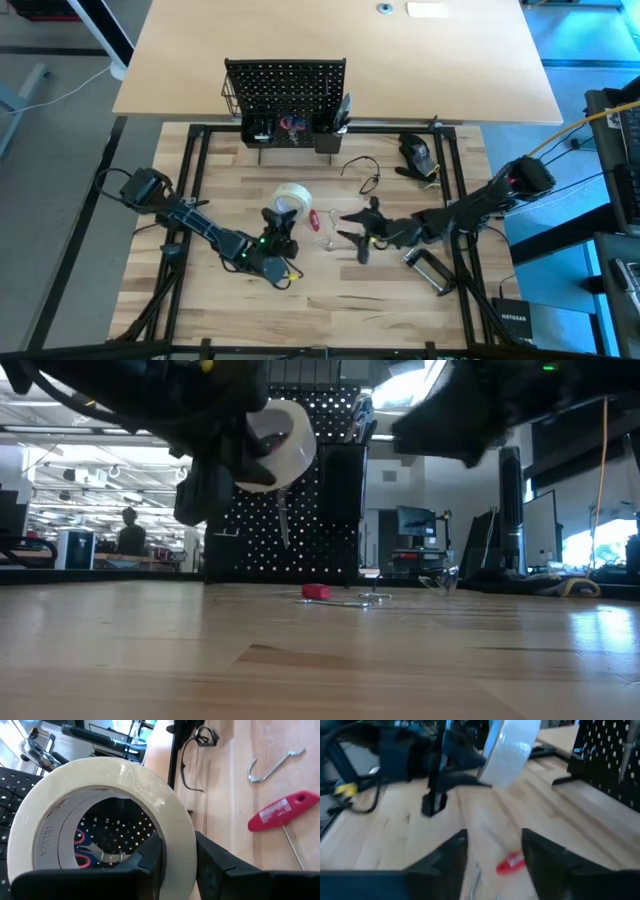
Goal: Hang tools onto peg board
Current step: Hang the white masking tape on the pegboard hook
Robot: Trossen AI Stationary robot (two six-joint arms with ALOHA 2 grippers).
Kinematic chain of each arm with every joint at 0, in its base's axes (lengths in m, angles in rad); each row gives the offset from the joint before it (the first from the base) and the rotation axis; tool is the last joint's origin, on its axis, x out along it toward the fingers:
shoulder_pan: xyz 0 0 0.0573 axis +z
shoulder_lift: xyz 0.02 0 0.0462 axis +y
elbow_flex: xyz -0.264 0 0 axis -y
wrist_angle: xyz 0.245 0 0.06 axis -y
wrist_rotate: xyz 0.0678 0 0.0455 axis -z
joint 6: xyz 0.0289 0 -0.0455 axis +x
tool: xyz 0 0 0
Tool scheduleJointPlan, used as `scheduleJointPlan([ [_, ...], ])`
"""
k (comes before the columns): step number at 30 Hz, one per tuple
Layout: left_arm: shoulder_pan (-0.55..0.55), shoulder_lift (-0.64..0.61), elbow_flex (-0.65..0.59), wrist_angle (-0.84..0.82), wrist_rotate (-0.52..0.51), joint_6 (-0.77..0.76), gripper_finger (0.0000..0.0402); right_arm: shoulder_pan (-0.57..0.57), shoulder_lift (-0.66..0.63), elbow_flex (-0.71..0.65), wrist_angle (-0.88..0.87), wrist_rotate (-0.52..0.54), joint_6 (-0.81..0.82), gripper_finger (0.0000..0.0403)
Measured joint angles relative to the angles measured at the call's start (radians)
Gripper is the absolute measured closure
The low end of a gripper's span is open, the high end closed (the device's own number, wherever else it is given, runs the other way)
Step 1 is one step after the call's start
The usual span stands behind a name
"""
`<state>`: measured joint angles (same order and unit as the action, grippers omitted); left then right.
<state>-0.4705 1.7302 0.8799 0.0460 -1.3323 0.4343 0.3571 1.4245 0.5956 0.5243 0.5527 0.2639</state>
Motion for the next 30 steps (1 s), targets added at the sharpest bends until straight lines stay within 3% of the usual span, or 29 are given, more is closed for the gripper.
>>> scheduleJointPlan([
  [6, -0.010, 0.000, 0.005, 0.000, -0.002, -0.003, 0.0329, -0.095, 0.187, 0.169, 0.031, -0.057, -0.010, 0.0139],
  [12, -0.023, 0.001, 0.005, -0.021, 0.047, -0.050, 0.0327, -0.165, 0.291, 0.320, -0.034, -0.134, -0.010, 0.0137],
  [16, -0.078, 0.001, 0.005, -0.109, 0.084, -0.211, 0.0327, -0.168, 0.295, 0.340, -0.151, -0.200, -0.007, 0.0150],
  [19, -0.105, 0.000, 0.005, -0.185, 0.238, -0.419, 0.0327, -0.146, 0.298, 0.336, -0.238, -0.224, -0.007, 0.0159],
  [24, -0.055, 0.014, 0.005, -0.310, 0.628, -0.729, 0.0326, -0.134, 0.297, 0.336, -0.361, -0.233, -0.042, 0.0166],
  [30, 0.007, 0.013, 0.010, -0.359, 0.821, -0.873, 0.0324, -0.136, 0.297, 0.328, -0.422, -0.232, -0.088, 0.0166],
])
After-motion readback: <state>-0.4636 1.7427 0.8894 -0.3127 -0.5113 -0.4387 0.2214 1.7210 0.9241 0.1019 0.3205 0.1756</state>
